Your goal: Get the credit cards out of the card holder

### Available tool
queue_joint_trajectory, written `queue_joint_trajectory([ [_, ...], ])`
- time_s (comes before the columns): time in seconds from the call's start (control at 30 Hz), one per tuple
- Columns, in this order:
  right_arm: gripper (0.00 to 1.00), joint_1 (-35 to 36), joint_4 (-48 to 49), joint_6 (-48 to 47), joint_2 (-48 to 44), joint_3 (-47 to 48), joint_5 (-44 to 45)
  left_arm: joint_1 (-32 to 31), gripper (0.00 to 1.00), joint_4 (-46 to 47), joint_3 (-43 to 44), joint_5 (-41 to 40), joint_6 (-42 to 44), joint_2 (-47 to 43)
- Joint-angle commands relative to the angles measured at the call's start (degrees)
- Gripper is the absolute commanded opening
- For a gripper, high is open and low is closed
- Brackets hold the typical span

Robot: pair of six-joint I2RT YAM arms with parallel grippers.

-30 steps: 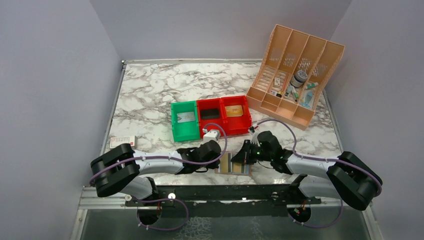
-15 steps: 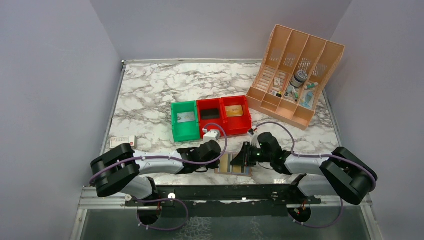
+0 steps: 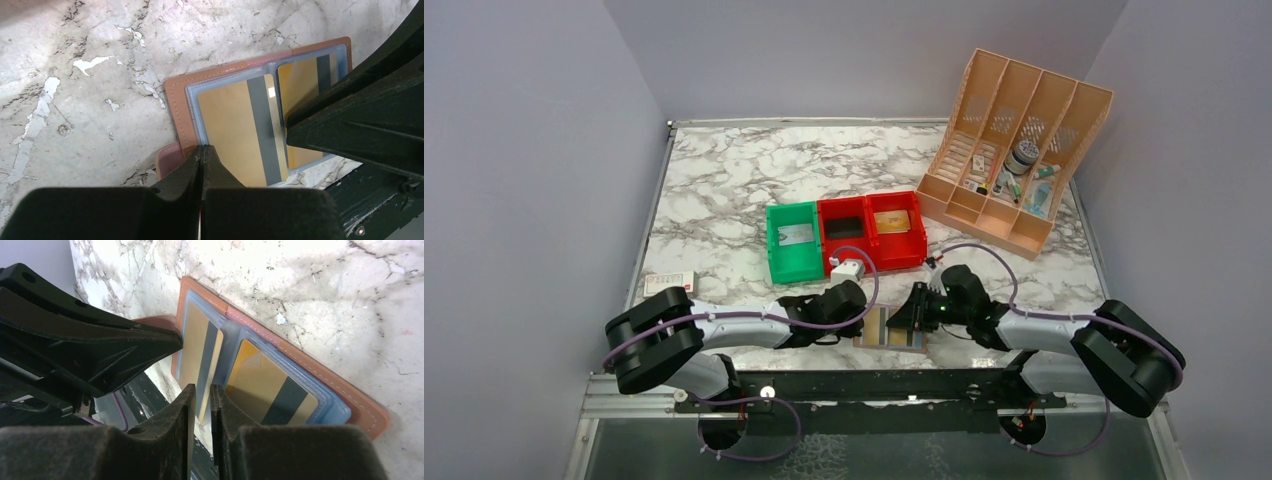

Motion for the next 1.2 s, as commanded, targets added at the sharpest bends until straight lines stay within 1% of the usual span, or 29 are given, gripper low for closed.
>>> queue_joint_trajectory([
  [0.0, 0.18, -0.2, 0.2, -0.1, -0.1, -0.4, 1.6, -0.5, 0.0, -5.0, -0.6, 0.4, 1.3, 1.1],
  [0.17, 0.15, -0.2, 7.1, 0.7, 6.0, -0.6, -4.1, -0.5, 0.0, -5.0, -0.4, 0.7, 1.4, 1.3],
  [0.27, 0.09, -0.2, 10.0, 1.4, 7.6, -0.9, -5.5, -0.5, 0.0, -5.0, -0.4, 0.6, 1.5, 1.2],
  [0.5, 0.02, -0.9, 11.3, 1.2, 4.6, -2.8, -6.5, -0.5, 0.0, -5.1, -0.6, 0.3, 1.3, 1.1],
  [0.67, 0.01, -3.9, 9.8, -1.3, 3.0, -3.3, -11.5, -0.5, 0.0, -5.3, -0.9, 0.1, 1.2, 0.9],
  [0.93, 0.02, -7.8, 9.0, -3.1, 2.3, -4.9, -14.5, -0.5, 0.0, -5.3, -1.1, 0.0, 1.1, 0.8],
  [1.03, 0.03, -8.0, 10.7, -1.9, 3.3, -5.1, -15.6, -0.5, 0.0, -5.2, -1.0, 0.1, 1.2, 0.9],
  [1.17, 0.07, -8.0, 15.6, 1.3, 5.7, -5.9, -16.3, -0.5, 0.0, -4.8, -0.9, 0.6, 1.2, 0.8],
])
